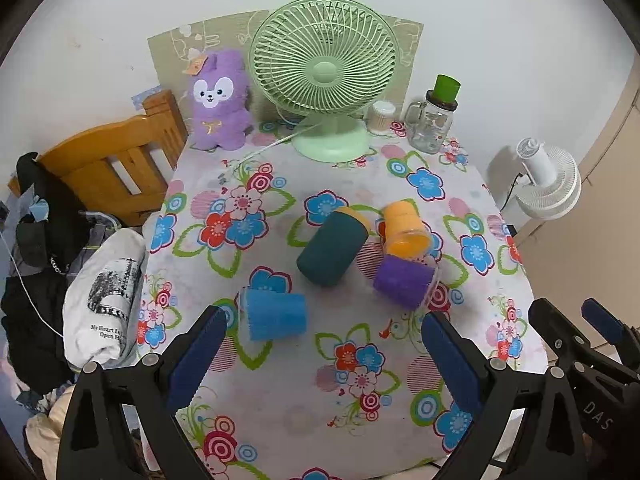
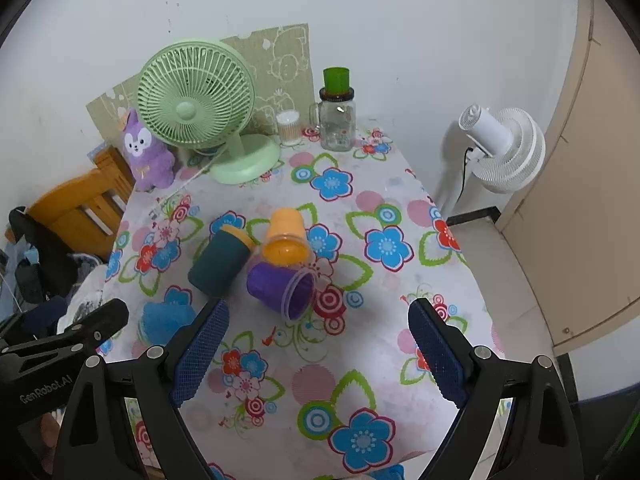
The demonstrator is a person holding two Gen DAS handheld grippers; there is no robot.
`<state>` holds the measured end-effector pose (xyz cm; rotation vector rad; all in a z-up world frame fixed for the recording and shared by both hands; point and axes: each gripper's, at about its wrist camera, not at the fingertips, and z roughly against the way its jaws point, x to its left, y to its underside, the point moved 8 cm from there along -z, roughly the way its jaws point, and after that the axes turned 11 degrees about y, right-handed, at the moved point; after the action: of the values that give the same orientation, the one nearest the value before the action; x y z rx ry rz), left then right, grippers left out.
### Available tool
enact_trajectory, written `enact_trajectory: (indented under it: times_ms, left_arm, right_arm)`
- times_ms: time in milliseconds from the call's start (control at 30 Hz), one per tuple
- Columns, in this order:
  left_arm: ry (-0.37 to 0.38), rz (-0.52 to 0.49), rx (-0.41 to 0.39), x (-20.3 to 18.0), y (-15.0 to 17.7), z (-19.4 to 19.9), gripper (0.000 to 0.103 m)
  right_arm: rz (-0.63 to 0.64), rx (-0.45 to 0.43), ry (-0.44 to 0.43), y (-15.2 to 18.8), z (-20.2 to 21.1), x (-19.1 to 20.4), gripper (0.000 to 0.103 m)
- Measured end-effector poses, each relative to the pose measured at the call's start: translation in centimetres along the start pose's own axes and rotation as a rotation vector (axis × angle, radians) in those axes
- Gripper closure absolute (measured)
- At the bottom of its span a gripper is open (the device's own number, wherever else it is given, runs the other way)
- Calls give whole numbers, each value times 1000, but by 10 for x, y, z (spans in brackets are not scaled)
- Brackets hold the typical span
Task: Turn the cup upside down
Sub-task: 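Move the left tool toward the orange cup beside the purple cup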
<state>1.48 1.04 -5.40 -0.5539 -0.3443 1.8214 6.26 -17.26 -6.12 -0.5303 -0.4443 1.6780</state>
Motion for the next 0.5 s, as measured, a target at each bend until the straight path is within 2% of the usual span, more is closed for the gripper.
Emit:
enact_trajectory:
  times_ms: [233, 500]
  left_arm:
    - [6, -2, -3, 3, -2, 0, 4]
    - [-4, 0, 2, 4, -4, -4, 4]
  right_arm:
    - [21, -24, 2, -1, 0, 2, 10]
    - [29, -11, -1, -3, -4, 4, 10]
